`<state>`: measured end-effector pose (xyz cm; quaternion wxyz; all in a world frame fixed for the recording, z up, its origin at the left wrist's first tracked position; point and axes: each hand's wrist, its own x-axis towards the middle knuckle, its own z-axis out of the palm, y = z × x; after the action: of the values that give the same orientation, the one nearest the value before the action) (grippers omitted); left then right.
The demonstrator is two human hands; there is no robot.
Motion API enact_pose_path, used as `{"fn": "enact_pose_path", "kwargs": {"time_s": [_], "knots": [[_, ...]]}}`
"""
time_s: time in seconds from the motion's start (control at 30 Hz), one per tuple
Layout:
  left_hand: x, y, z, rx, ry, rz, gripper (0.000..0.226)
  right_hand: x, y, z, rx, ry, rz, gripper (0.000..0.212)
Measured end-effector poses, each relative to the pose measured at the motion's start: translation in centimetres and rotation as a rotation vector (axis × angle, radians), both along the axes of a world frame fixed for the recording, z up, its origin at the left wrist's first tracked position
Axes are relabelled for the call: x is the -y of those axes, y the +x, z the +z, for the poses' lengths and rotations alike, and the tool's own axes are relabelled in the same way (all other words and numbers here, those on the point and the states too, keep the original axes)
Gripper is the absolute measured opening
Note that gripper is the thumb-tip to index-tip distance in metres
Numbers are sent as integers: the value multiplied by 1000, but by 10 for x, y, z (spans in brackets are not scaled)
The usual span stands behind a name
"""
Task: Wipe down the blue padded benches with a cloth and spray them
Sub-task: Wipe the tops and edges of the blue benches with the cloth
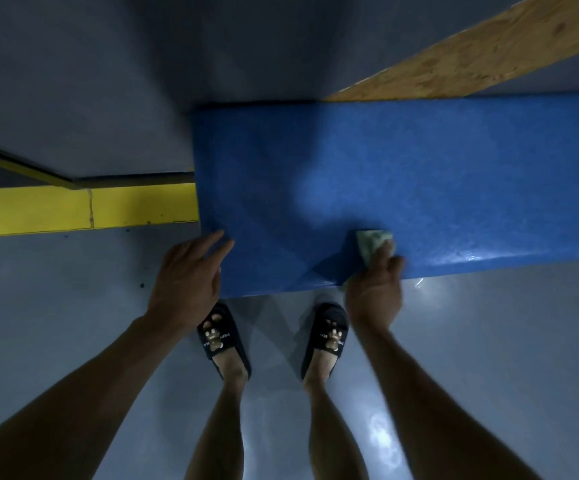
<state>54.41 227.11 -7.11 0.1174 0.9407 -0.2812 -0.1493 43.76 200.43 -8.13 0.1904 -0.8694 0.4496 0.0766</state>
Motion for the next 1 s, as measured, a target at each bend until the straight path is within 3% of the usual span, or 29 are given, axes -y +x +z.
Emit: {"fn": "enact_pose_path", "kwargs": {"time_s": [0.17,0.3,0.37,0.47,0.53,0.6,0.7,0.8,0.9,1.0], "knots": [[-6,13,-1,-66,-20,-42,62,-106,7,10,59,156,484,73],[-8,23,-2,-152,-47,-15,62,-64,11,12,44,14,899,65],[-10,26,-4,-207,-49,-15,65,-16,7,8,19,-54,841,63],[-10,27,-4,-225,-51,-20,68,38,-2,15,-66,-58,282,56],[-10,27,-5,-234,-65,-12,68,29,-1,17,-99,-59,-8,59],[-9,28,-6,-235,-85,-5,67,-9,4,13,-72,-45,-72,67],[-10,31,-9,-234,-113,-1,64,-88,5,6,-7,52,44,72],[-9,34,-10,-237,-136,1,59,-145,8,18,12,212,509,77],[-6,39,-7,-235,-141,-4,56,-134,21,24,-52,243,785,86],[-9,42,-6,-233,-168,-12,56,-73,30,25,-135,91,779,88]]}}
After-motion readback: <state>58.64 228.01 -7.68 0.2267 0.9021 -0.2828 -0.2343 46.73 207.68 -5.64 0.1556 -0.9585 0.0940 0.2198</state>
